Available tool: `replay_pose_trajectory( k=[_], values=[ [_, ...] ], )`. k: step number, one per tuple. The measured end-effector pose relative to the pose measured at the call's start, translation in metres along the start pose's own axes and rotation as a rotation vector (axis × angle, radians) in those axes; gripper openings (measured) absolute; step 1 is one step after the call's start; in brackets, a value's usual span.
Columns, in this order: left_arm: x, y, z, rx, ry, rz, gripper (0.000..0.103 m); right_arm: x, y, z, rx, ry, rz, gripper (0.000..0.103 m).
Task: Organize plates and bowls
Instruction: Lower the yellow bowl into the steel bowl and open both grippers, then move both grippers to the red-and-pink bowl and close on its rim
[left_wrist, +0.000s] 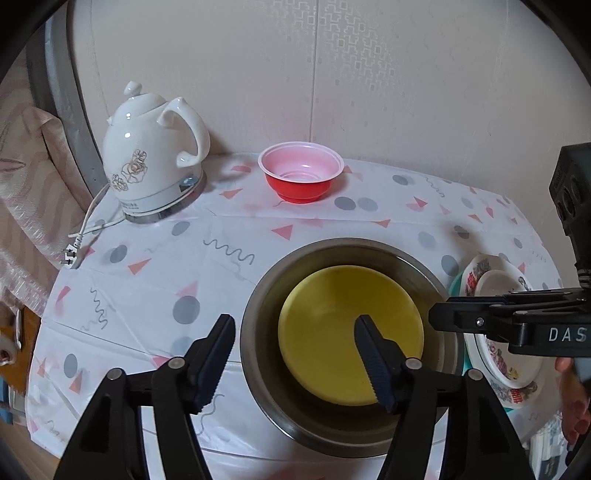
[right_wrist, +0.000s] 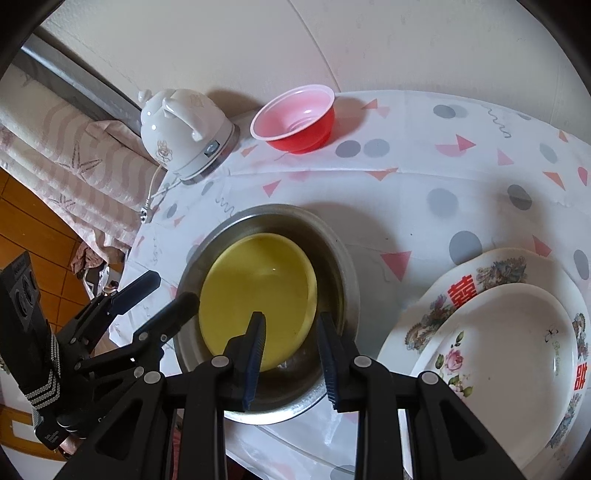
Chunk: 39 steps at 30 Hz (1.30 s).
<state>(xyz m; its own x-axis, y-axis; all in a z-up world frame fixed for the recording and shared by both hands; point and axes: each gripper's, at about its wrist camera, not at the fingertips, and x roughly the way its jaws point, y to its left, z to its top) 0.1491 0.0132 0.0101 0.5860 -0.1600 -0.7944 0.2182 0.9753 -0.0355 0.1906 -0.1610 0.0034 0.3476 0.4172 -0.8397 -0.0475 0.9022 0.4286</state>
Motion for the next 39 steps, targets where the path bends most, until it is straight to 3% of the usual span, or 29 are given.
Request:
replay_pose_trajectory(
  k=[5,8,18,26,34,39],
  values=[
    [0.001,0.004,0.004,-0.022,0.016,-0.015,0.071,-0.002,-0.001,0.005,0.005,-0.015,0.015,0.029],
    [0.002,0.01,0.012,-0.054,0.027,-0.036,0.079,-0.003,-0.003,0.01,0.008,-0.034,0.023,0.029],
    [0.006,0.051,0.05,-0.201,-0.006,-0.05,0.088,-0.004,-0.02,0.036,0.043,-0.107,-0.045,0.029],
    [0.05,0.079,0.084,-0.266,0.014,-0.025,0.088,0.008,-0.032,0.063,0.05,-0.111,-0.065,0.031],
    [0.105,0.088,0.121,-0.344,0.09,-0.15,0.088,0.023,-0.038,0.105,0.063,-0.126,-0.062,0.033],
    [0.123,0.083,0.137,-0.326,0.083,-0.154,0.087,0.039,-0.043,0.132,0.079,-0.125,-0.083,0.033]
  ],
)
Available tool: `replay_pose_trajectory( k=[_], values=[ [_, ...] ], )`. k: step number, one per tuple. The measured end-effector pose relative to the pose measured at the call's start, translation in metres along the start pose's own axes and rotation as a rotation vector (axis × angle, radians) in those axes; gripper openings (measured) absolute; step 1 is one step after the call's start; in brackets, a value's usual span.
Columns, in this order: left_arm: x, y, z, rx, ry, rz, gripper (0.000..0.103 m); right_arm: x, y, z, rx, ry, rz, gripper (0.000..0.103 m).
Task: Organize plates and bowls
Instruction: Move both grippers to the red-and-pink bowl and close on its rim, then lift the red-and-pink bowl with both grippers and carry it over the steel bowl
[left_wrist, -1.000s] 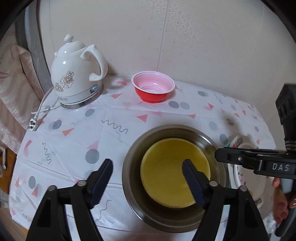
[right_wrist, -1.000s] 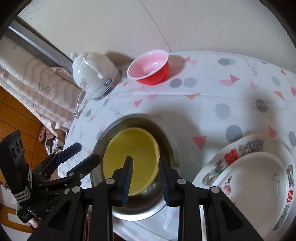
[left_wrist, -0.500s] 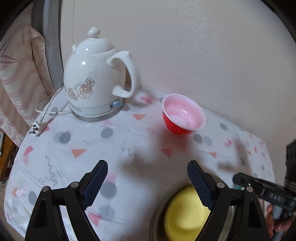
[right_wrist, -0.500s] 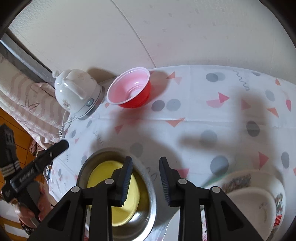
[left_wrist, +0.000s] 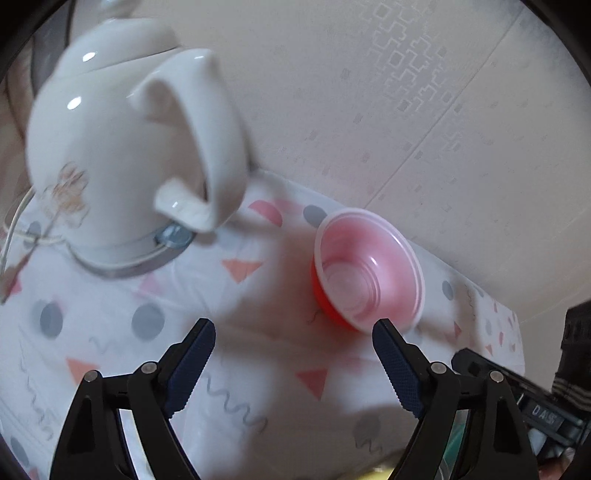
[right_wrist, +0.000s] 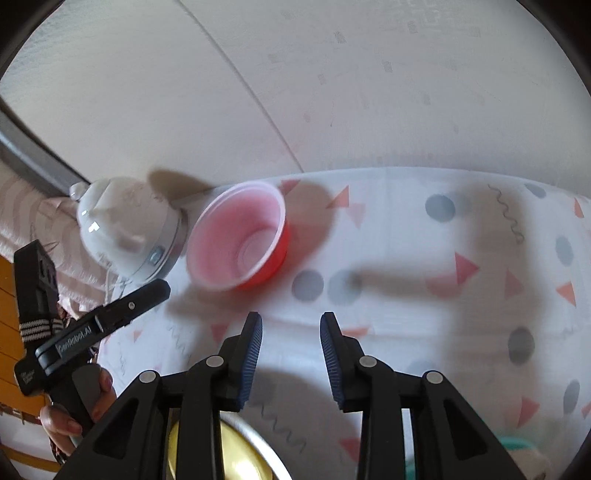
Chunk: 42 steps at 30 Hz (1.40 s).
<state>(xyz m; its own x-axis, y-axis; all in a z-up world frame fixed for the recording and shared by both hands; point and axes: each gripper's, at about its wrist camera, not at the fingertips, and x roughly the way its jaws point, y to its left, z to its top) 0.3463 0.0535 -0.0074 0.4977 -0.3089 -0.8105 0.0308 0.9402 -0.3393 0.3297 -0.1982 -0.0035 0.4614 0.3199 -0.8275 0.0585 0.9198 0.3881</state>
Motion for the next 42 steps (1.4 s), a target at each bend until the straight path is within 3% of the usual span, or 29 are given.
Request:
replay_pose_trajectory(
  k=[4,8,16,22,29,42],
  values=[
    [0.009,-0.001,0.006,-0.001,-0.002,-0.077,0.087,0.012,0.0,0.014,0.014,-0.011,0.012,0.033],
    [0.015,-0.002,0.008,-0.001,-0.007,-0.101,0.083,0.023,-0.002,0.028,0.051,-0.011,0.051,0.033],
    [0.039,0.007,0.013,-0.033,0.026,-0.115,0.059,0.049,-0.001,0.045,0.097,0.011,0.076,0.033],
    [0.053,0.015,0.012,-0.077,0.064,-0.181,0.047,0.056,-0.002,0.039,0.099,0.024,0.109,0.018],
    [0.051,0.003,0.008,-0.043,0.047,-0.169,0.017,0.052,0.005,0.028,0.061,0.016,0.099,0.012],
    [0.045,-0.001,0.004,-0.023,0.018,-0.161,0.011,0.047,-0.002,0.016,0.083,0.024,0.118,0.011]
  ],
)
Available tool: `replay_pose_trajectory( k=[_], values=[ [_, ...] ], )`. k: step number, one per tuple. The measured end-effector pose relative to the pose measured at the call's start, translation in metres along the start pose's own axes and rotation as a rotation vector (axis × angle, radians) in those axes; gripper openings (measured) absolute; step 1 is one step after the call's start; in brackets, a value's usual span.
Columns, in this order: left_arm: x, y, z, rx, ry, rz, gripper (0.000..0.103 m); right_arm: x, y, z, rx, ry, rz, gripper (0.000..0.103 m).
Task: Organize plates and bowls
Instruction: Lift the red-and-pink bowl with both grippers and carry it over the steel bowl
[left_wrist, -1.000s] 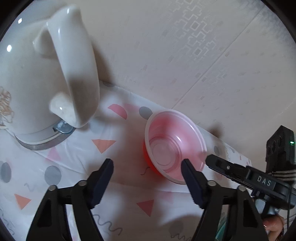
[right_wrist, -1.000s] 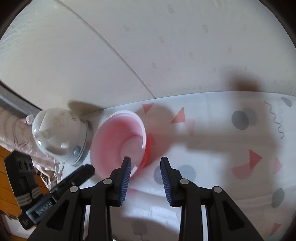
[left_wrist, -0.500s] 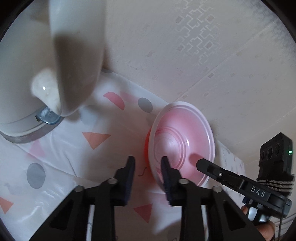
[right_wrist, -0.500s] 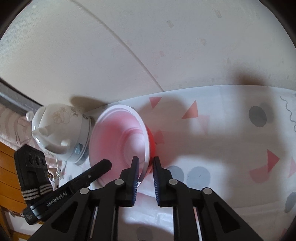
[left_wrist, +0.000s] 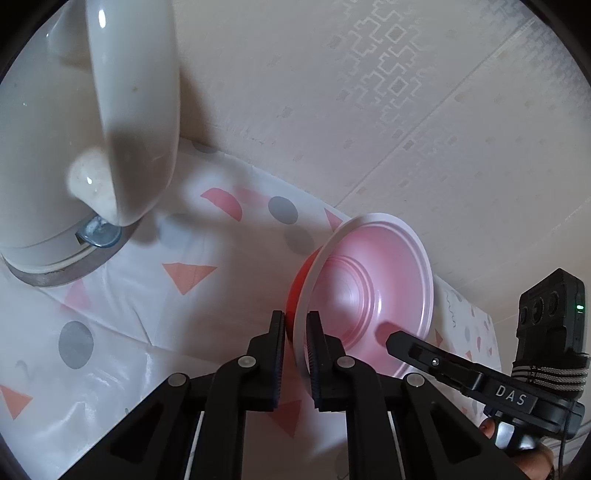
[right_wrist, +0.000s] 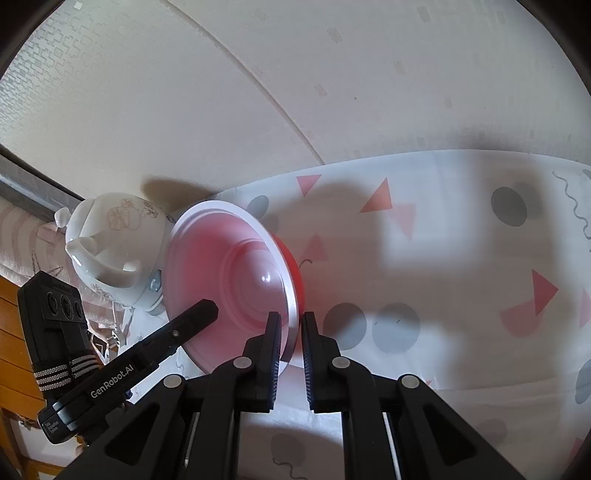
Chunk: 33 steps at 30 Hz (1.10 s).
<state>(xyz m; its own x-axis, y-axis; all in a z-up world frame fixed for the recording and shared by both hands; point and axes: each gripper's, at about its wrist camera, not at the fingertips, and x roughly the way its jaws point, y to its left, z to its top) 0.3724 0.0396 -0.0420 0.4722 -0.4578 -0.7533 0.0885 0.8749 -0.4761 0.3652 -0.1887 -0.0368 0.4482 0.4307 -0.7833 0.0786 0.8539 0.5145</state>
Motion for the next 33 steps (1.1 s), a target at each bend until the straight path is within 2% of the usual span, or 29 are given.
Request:
replay_pose_trajectory(
  k=[9,15,33],
  values=[
    [-0.016,-0.023,-0.01,0.088,-0.054,0.027,0.011,-0.021,0.001,-0.01,-0.006,-0.048,0.009,0.011],
    [-0.029,-0.029,-0.026,0.094,-0.058,0.02,0.011,-0.044,0.003,-0.025,0.0,-0.078,0.037,0.011],
    [-0.096,-0.051,-0.094,0.119,-0.115,0.001,0.011,-0.109,0.011,-0.099,0.011,-0.158,0.148,0.012]
  ],
)
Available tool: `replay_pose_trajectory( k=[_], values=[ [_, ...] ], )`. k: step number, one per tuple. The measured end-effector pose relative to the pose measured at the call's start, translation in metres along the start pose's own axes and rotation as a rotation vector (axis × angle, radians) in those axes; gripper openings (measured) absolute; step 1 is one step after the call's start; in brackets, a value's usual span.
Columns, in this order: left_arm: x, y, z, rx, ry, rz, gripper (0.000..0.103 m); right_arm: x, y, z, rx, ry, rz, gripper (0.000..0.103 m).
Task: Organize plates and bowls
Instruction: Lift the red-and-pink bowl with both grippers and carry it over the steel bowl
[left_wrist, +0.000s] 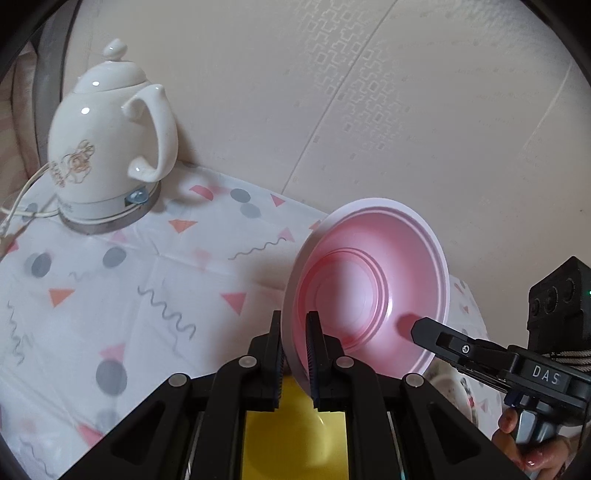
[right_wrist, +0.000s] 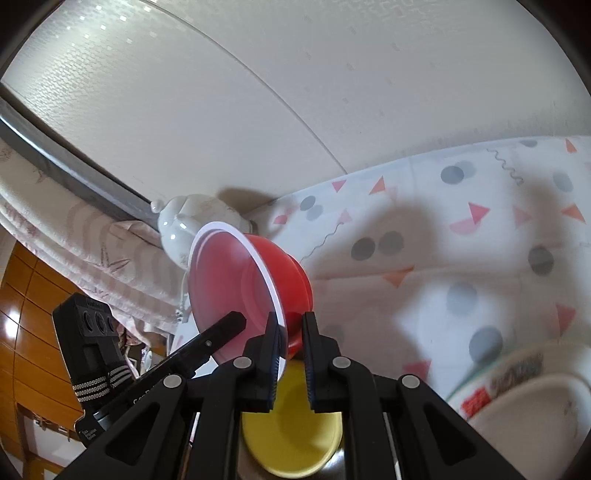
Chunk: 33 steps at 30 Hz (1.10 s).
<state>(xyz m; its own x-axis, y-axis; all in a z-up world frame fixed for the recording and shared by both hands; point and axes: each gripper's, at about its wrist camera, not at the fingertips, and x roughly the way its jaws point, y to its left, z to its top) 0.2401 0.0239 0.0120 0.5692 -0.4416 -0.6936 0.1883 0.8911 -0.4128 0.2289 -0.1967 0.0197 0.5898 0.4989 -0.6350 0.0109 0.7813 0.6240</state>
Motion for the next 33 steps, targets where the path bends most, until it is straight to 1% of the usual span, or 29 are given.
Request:
replay_pose_trajectory(
  k=[5,10,17,29,33],
  values=[
    [-0.017,-0.004,-0.022,0.02,-0.022,0.016,0.011,-0.02,0.005,-0.022,-0.002,-0.028,0.044,0.014],
    [-0.029,-0.005,-0.042,0.023,-0.022,0.031,0.011,-0.026,0.003,-0.042,0.029,-0.025,0.078,0.014],
    [-0.034,0.0,-0.066,0.013,-0.019,0.057,0.011,-0.027,0.004,-0.068,0.027,-0.03,0.08,0.015],
    [-0.039,0.003,-0.082,-0.007,-0.029,0.083,0.011,-0.02,-0.009,-0.089,0.087,-0.048,0.119,0.015],
    [-0.036,0.002,-0.085,-0.007,-0.016,0.075,0.011,-0.022,-0.009,-0.093,0.082,-0.072,0.101,0.015]
  ],
)
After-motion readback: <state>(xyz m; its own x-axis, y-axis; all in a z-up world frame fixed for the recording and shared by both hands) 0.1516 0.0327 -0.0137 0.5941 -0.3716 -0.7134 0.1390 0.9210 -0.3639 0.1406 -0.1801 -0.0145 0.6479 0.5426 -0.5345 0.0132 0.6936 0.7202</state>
